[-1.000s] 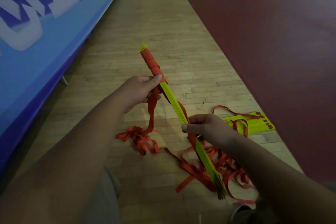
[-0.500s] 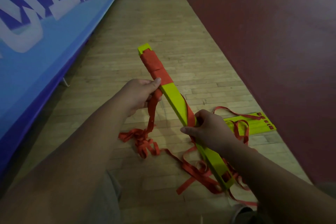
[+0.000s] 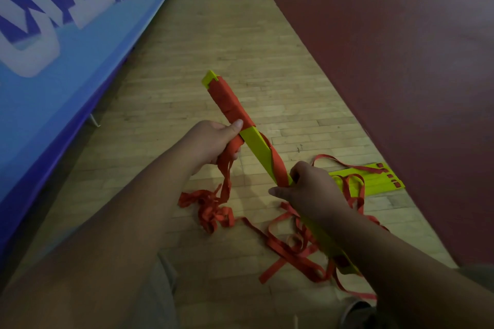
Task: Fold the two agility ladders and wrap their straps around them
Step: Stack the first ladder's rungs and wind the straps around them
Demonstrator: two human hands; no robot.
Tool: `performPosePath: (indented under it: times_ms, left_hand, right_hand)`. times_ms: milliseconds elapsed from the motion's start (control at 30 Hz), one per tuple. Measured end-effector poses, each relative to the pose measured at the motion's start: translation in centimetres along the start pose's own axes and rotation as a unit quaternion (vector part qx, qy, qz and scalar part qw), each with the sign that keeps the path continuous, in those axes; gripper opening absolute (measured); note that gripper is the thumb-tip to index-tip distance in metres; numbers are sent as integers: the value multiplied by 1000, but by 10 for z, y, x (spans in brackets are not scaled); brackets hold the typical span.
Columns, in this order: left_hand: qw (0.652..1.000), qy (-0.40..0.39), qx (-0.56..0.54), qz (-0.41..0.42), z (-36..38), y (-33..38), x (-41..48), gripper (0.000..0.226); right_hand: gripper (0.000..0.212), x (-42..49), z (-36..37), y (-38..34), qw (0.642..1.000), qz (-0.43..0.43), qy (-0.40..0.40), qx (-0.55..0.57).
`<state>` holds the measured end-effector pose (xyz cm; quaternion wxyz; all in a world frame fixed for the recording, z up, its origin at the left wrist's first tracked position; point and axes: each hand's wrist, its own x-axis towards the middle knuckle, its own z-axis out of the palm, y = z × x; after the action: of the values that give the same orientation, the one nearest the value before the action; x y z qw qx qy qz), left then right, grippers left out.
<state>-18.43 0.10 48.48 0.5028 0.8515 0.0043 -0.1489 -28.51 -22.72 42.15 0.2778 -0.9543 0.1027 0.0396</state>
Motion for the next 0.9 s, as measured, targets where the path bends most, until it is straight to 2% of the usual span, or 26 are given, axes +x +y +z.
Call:
performPosePath:
  times_ms: [200,333,500,700,900]
  left_hand:
    - [998,24,57,20,6,7,-8,61]
    - [998,37,49,15,12,6,-8,66]
    - [999,44,20,19,15,9,-9,58]
    - [1000,3,-13,20,-2,7,-2,49]
    - [999,0,-10,51,-12,2,7,44]
  right_hand:
    - [43,-2,5,1,1000,-18,-8,7]
    - [38,-3,9,1,999,-34,-11,-6]
    - [37,-2,7,-3,999,-26,-42,-2]
    - [48,3,-3,-6,984,-5,-137,114]
    - [37,-7,-21,-12,939,-11,-219,265]
